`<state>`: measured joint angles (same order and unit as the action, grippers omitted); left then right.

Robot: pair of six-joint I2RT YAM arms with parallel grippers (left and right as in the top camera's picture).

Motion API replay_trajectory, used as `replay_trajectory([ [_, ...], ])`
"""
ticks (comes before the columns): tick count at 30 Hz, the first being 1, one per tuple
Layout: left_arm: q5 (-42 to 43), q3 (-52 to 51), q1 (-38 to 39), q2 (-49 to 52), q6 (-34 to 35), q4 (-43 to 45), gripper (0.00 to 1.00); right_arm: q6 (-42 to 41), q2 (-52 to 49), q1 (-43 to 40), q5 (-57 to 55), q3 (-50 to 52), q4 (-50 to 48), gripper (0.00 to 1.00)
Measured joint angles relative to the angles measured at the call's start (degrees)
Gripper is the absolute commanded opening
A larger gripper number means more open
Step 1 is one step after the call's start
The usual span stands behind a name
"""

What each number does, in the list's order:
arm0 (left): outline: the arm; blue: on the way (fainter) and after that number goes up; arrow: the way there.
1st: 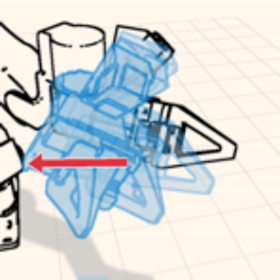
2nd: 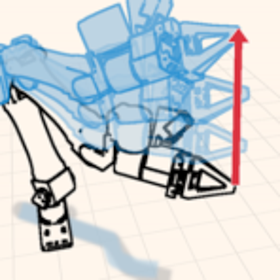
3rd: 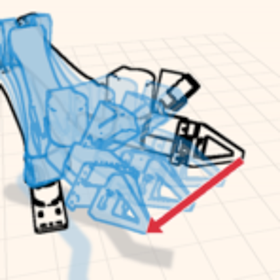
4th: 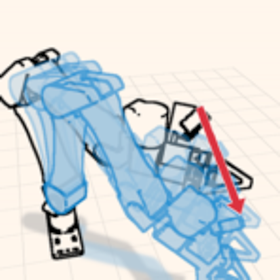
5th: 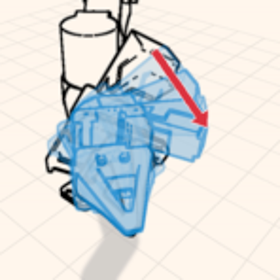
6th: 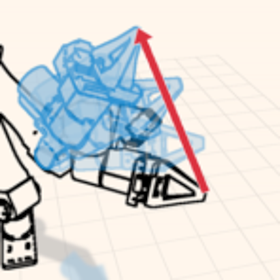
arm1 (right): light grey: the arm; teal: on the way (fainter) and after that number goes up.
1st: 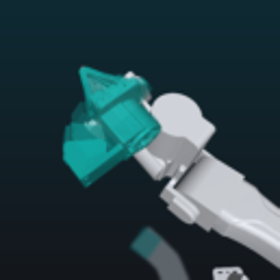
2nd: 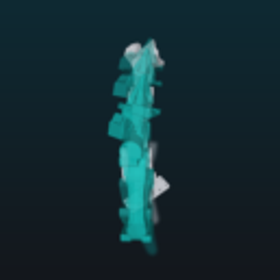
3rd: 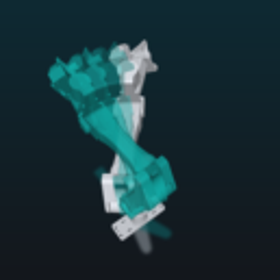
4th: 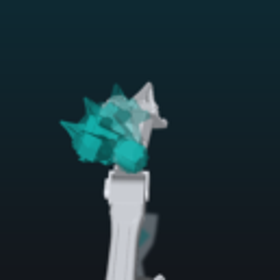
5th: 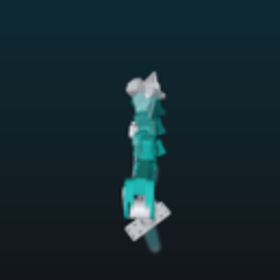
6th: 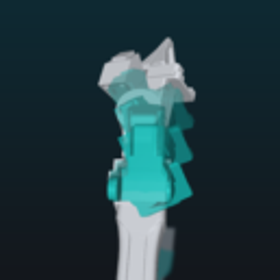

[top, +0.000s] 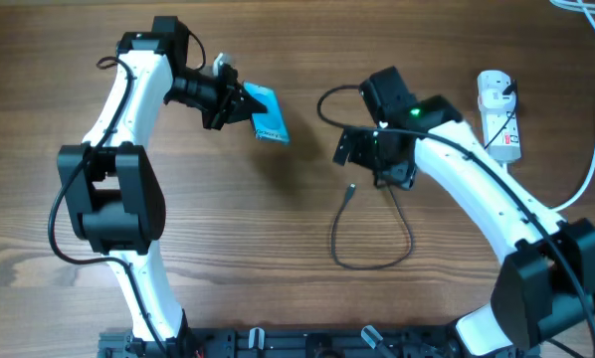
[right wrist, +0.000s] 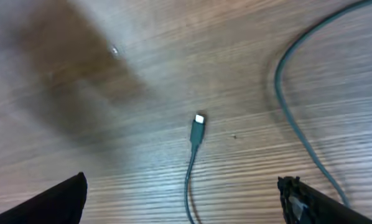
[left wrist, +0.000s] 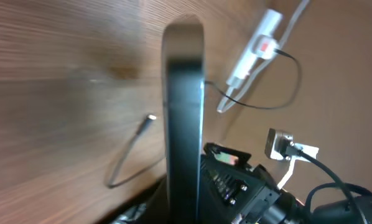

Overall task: Plug charger to phone and switch on socket
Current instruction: 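Release the phone from the right gripper and withdraw right, then move the right gripper down to the black USB-C cable end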

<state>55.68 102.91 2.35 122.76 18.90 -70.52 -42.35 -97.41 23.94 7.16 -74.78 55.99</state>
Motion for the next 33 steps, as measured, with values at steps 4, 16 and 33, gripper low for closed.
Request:
replay_trajectory([
  [4,-9.5,0.0,0.0,0.0,-0.4,-1.1,0.04,-0.7,0.0,0.0,2.1,7.2,-5.3,1.00],
  [16,-24.4,0.0,0.0,0.0,3.5,-0.4,0.04,-2.0,-2.6,3.1,4.8,10.9,-6.3,0.93],
  [33,-24.6,0.0,0.0,0.0,3.7,-0.6,0.04,-6.0,-14.1,5.6,-1.1,3.4,-1.3,0.60],
])
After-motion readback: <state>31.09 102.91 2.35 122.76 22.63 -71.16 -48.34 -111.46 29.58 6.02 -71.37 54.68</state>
